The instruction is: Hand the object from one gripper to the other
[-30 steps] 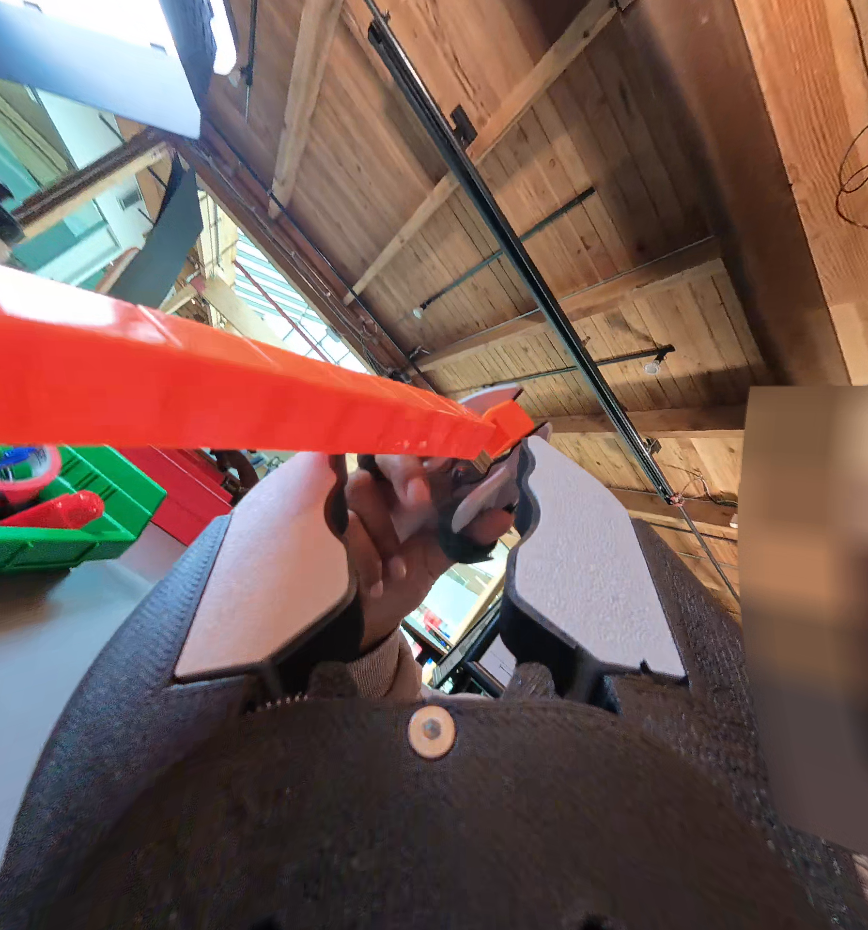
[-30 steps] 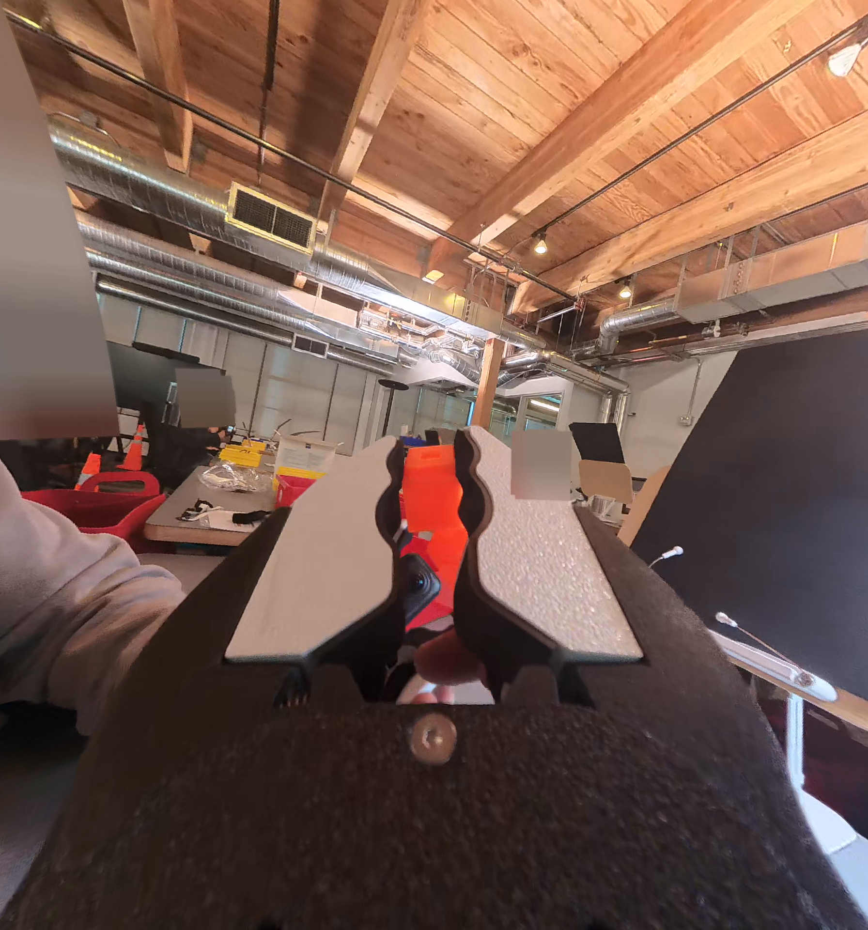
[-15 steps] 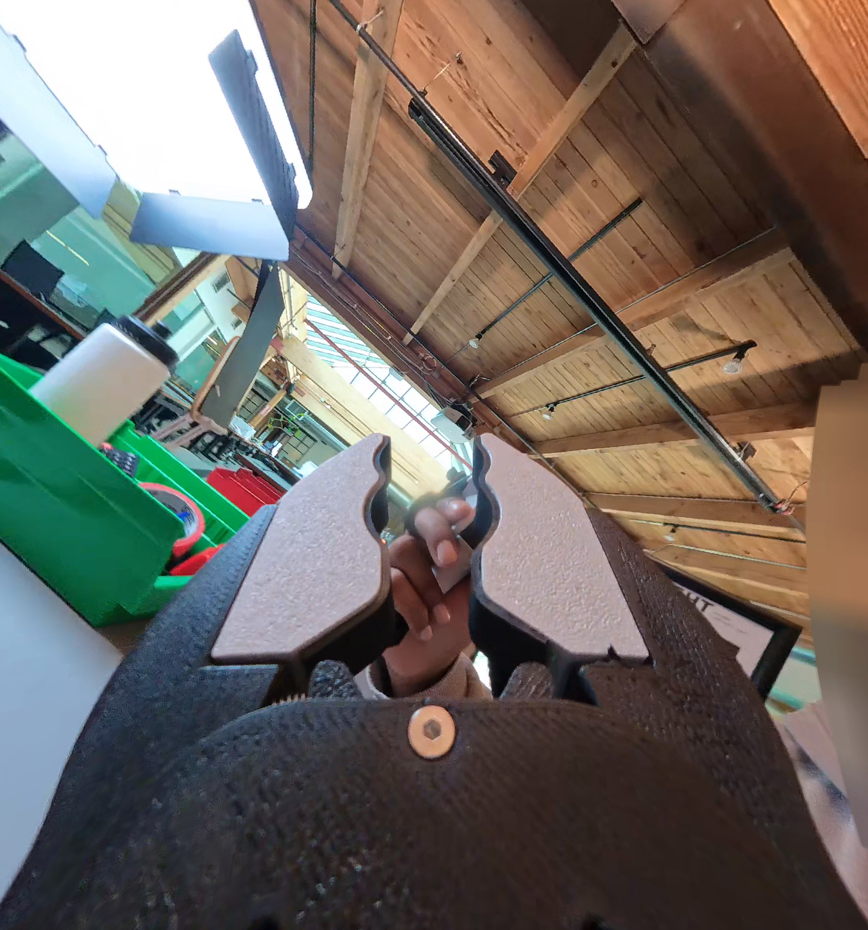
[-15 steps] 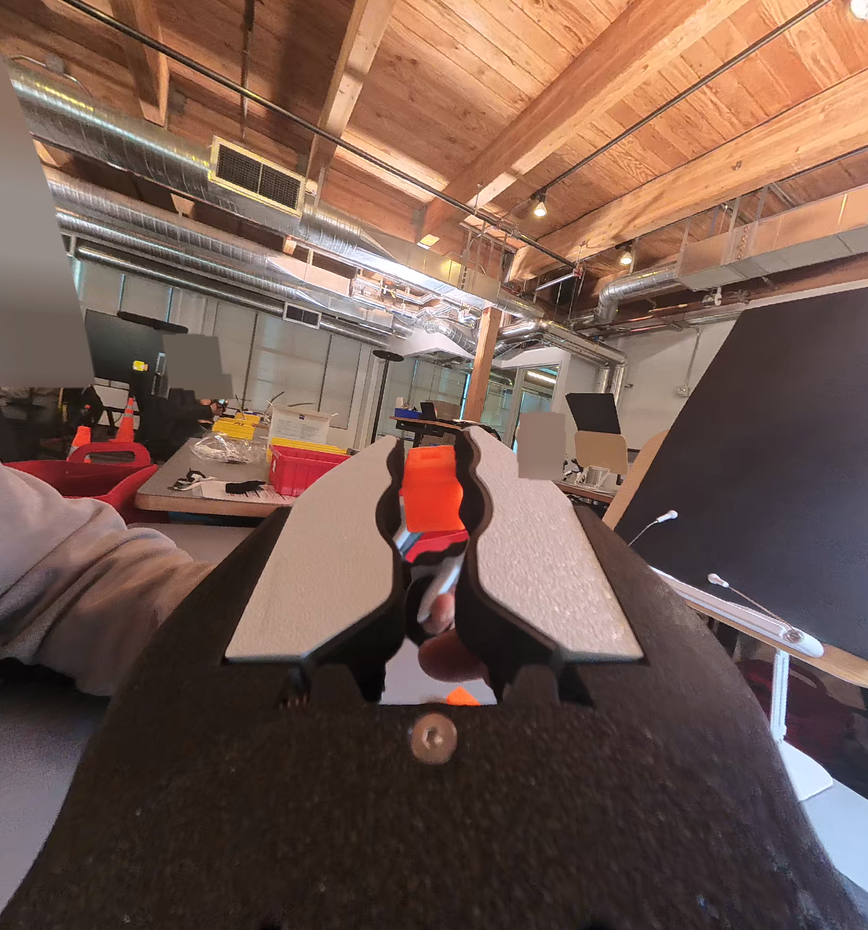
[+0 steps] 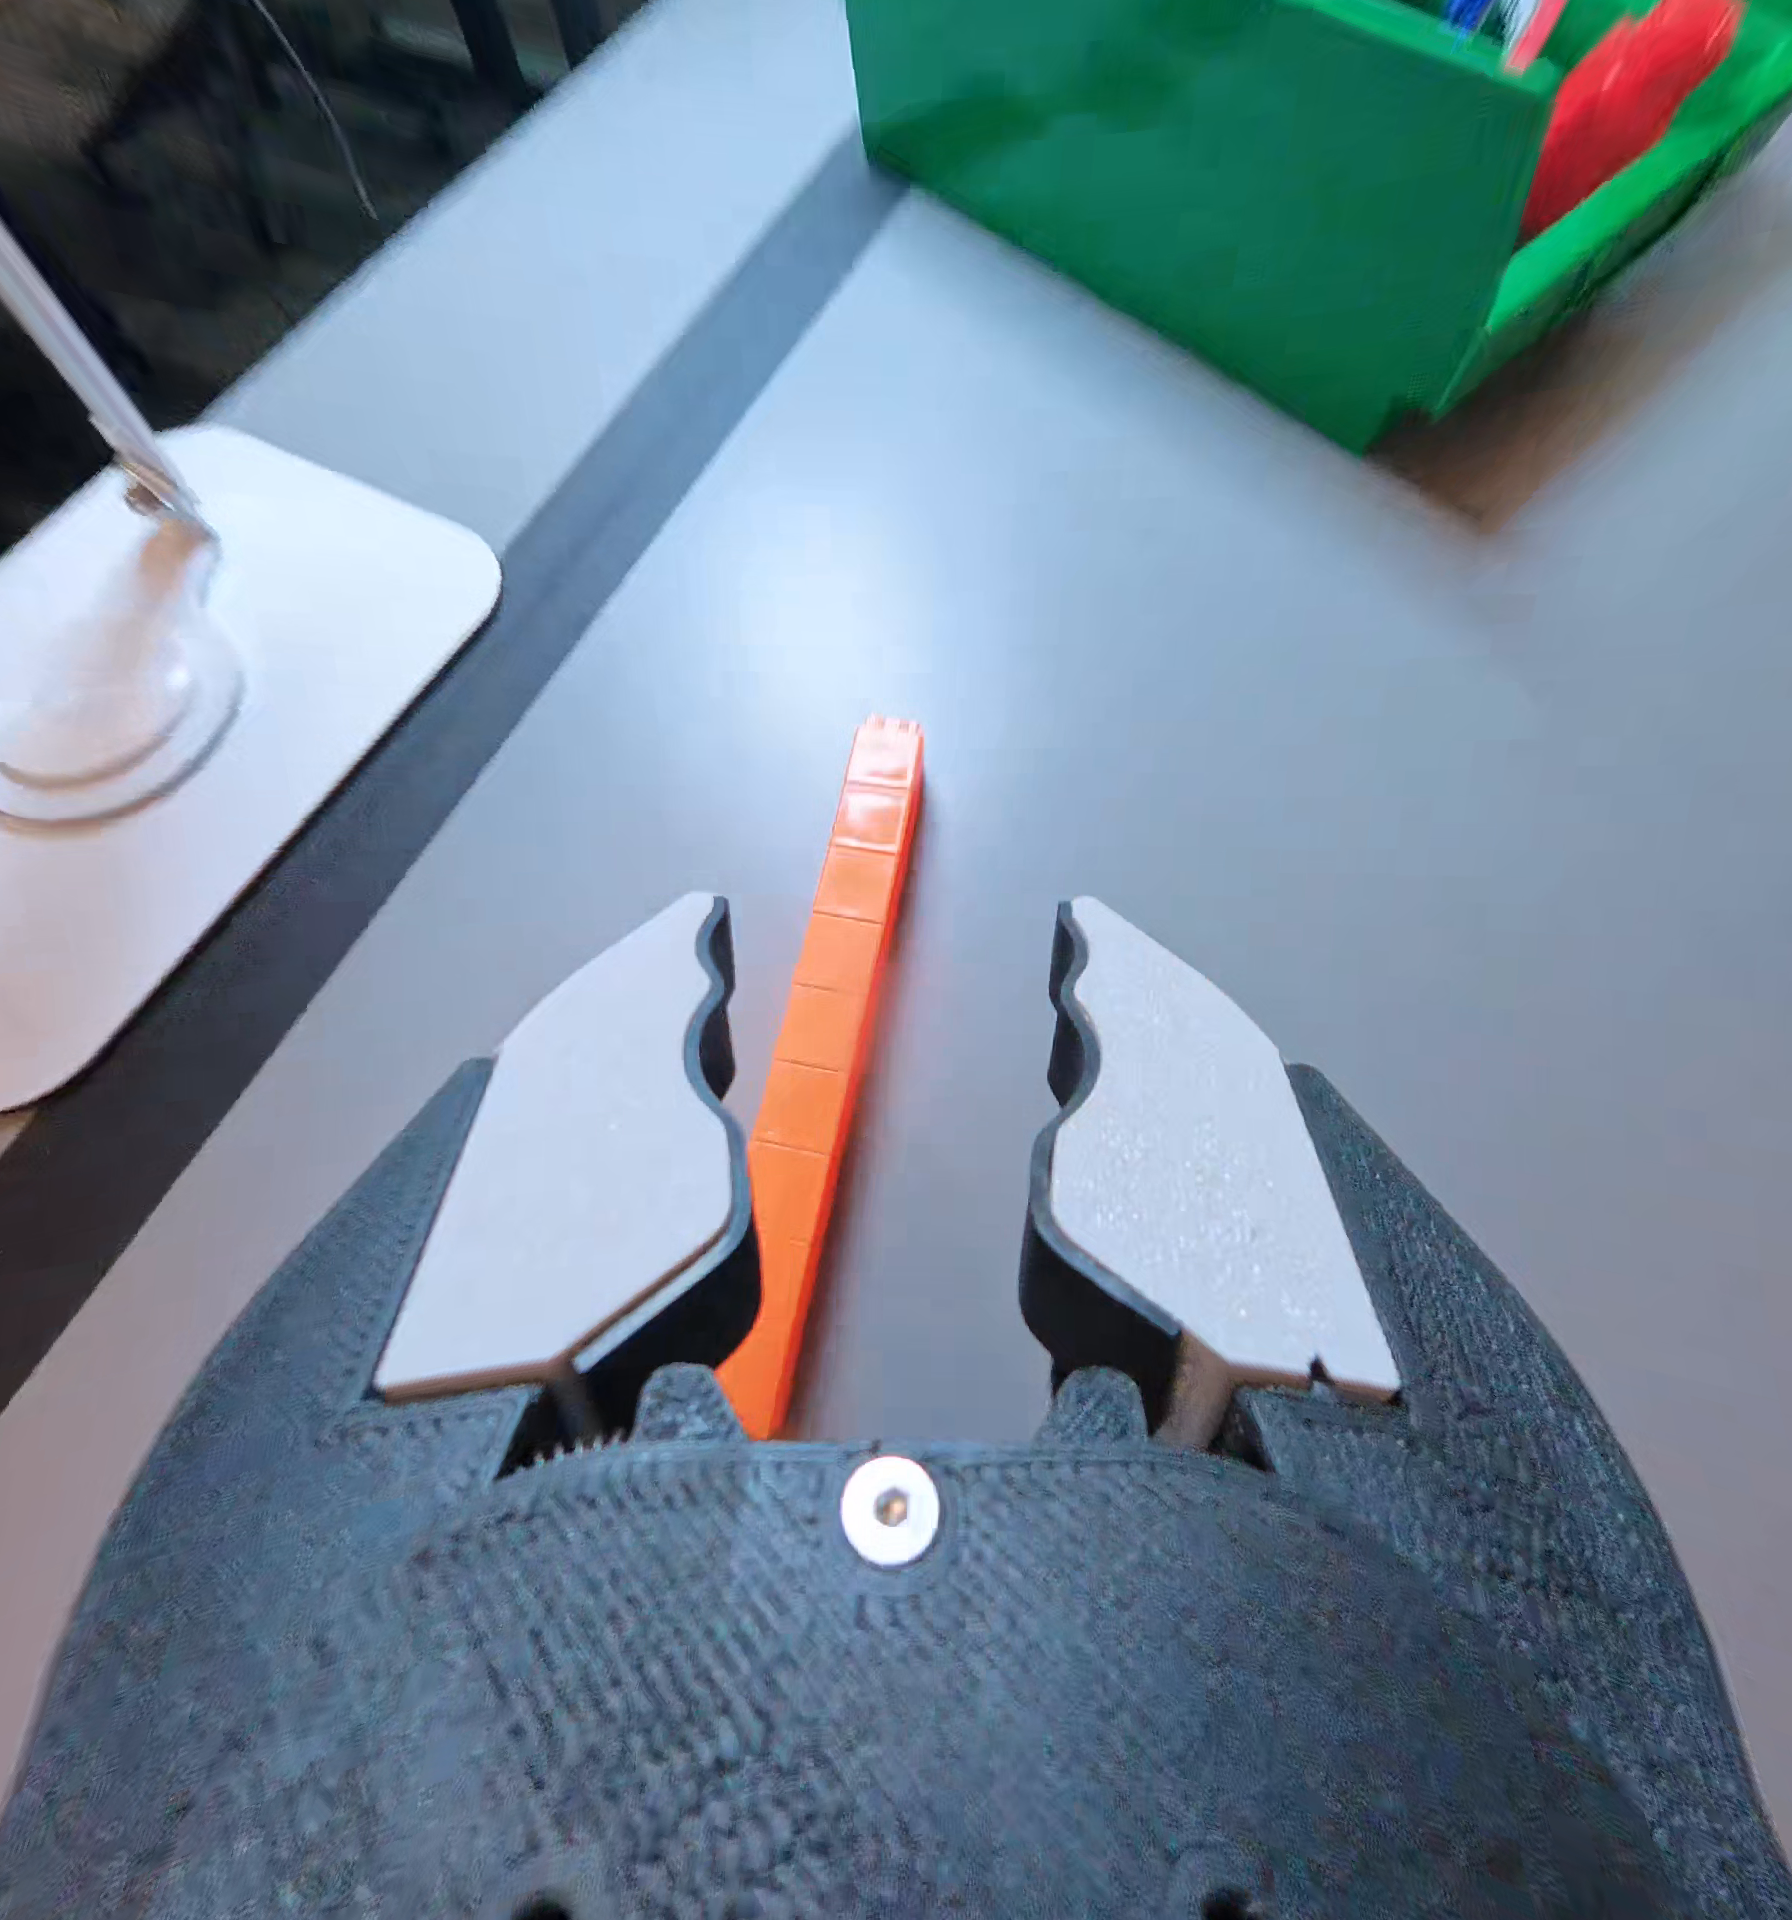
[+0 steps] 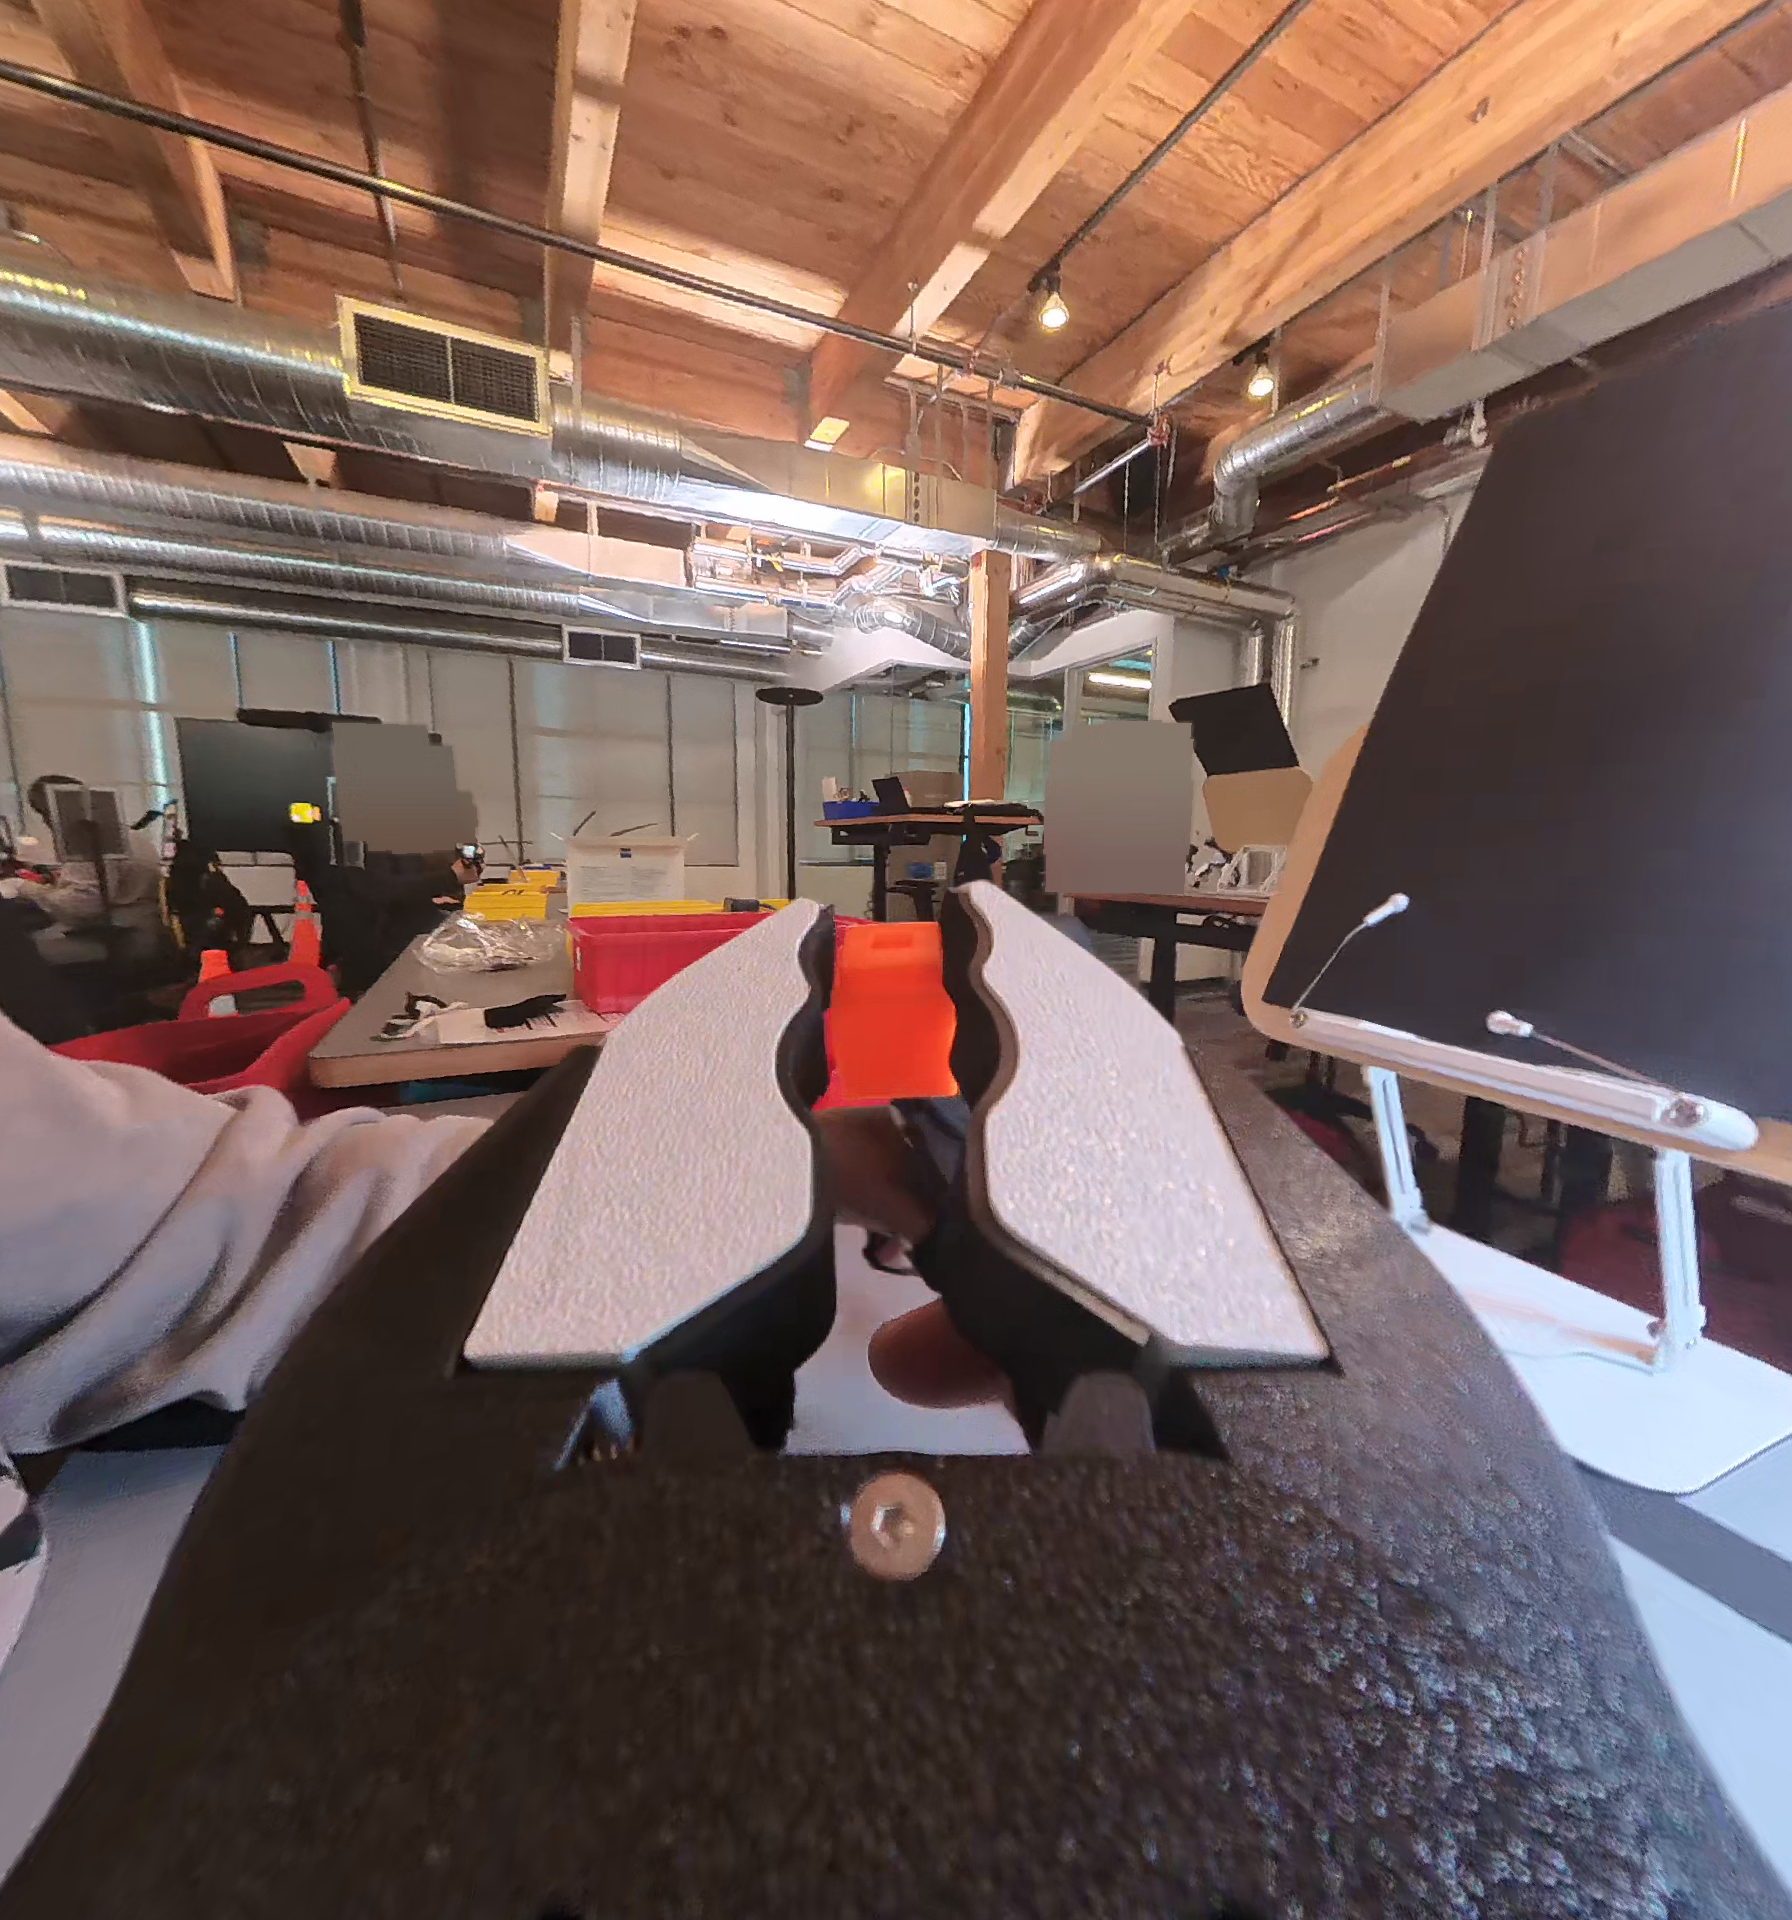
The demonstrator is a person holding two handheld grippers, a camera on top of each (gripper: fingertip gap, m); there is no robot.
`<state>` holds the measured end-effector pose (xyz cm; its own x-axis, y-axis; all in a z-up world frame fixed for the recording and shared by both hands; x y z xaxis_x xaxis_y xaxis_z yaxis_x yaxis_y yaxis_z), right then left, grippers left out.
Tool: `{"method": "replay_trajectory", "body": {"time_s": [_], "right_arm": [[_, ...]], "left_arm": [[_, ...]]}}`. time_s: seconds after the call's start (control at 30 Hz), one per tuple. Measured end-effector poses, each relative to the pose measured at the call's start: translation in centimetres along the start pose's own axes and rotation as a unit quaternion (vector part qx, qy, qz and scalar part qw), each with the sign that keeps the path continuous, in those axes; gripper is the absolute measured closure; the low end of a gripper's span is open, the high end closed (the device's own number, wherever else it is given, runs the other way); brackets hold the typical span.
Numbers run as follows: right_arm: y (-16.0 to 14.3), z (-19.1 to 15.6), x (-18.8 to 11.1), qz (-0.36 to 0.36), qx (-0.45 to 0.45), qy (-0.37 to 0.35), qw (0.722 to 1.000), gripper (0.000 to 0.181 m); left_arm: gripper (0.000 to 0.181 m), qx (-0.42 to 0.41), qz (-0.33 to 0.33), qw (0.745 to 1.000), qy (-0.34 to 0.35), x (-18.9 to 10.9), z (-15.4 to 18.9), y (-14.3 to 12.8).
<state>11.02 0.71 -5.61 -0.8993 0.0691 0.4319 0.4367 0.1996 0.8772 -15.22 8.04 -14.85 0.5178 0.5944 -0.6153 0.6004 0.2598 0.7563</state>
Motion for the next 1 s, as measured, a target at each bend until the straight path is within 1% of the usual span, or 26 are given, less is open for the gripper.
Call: {"method": "replay_trajectory", "body": {"time_s": [0.07,0.13,0.2,0.27,0.33,0.4,0.43,0.47,0.53,0.57,0.63,0.7,0.77,0.83,0.9,1.0], "right_arm": [[-0.5,0.7,-0.2,-0.004,0.024,-0.001,1.0,0.162],[-0.9,1.3,-0.5,-0.01,0.041,-0.002,0.999,0.162],[-1.2,1.8,-0.8,-0.014,0.054,-0.003,0.998,0.162],[-1.3,2.2,-1.0,-0.018,0.068,0.001,0.998,0.162],[-1.3,2.5,-1.0,-0.02,0.08,0.006,0.997,0.162],[-1.2,2.6,-1.1,-0.02,0.083,0.006,0.996,0.162],[-1.2,2.7,-1.2,-0.02,0.081,0.004,0.996,0.162],[-1.1,2.7,-1.3,-0.017,0.079,0.002,0.997,0.162],[-0.8,2.8,-1.7,-0.004,0.077,0.0,0.997,0.162],[-0.5,2.9,-1.8,0.007,0.078,-0.002,0.997,0.162],[0.0,3.1,-2.1,0.029,0.085,-0.003,0.996,0.162],[0.4,3.3,-2.4,0.052,0.093,-0.008,0.994,0.162],[0.6,3.3,-2.7,0.066,0.105,-0.007,0.992,0.162],[0.7,3.1,-2.8,0.078,0.113,-0.004,0.991,0.162],[0.6,2.8,-2.7,0.075,0.111,0.001,0.991,0.162],[0.8,2.4,-2.7,0.087,0.117,0.015,0.989,0.161]], "left_arm": [[0.12,0.015,-0.066,0.997,-0.02,2.6,-0.2,-0.5],[0.119,0.048,-0.134,0.99,-0.023,4.7,-0.2,-1.0],[0.124,0.067,-0.17,0.983,-0.036,6.2,-0.1,-1.3],[0.138,0.06,-0.16,0.984,-0.044,6.9,-0.2,-1.0],[0.158,0.065,-0.155,0.984,-0.056,7.2,0.0,-1.0],[0.159,0.079,-0.147,0.984,-0.067,7.0,0.6,-0.9],[0.159,0.085,-0.129,0.985,-0.074,6.6,1.1,-0.6],[0.159,0.082,-0.096,0.988,-0.085,5.9,1.6,0.1],[0.159,0.067,-0.012,0.989,-0.13,3.9,3.0,1.9],[0.159,0.06,0.033,0.985,-0.155,2.7,3.8,2.8],[0.159,0.055,0.114,0.97,-0.207,0.6,5.6,4.7],[0.159,0.051,0.172,0.955,-0.234,-1.2,7.3,6.5],[0.159,0.056,0.209,0.944,-0.248,-2.5,8.7,8.1],[0.159,0.065,0.229,0.939,-0.25,-3.2,9.9,9.2],[0.159,0.066,0.241,0.936,-0.249,-3.6,10.7,9.9],[0.159,0.043,0.262,0.927,-0.266,-3.8,11.2,10.2]]}}
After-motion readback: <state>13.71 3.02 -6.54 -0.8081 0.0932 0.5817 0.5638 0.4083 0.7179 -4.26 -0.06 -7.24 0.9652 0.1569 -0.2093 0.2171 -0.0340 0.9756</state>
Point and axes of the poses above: each gripper's, where its closed fingertips meet, x out along the fingers, y out of its top, z = x × y across the jaws, the point moved 9 cm from there along -x, back along the fingers, and after that the axes turned 14 degrees about x, right-handed, at the moved point
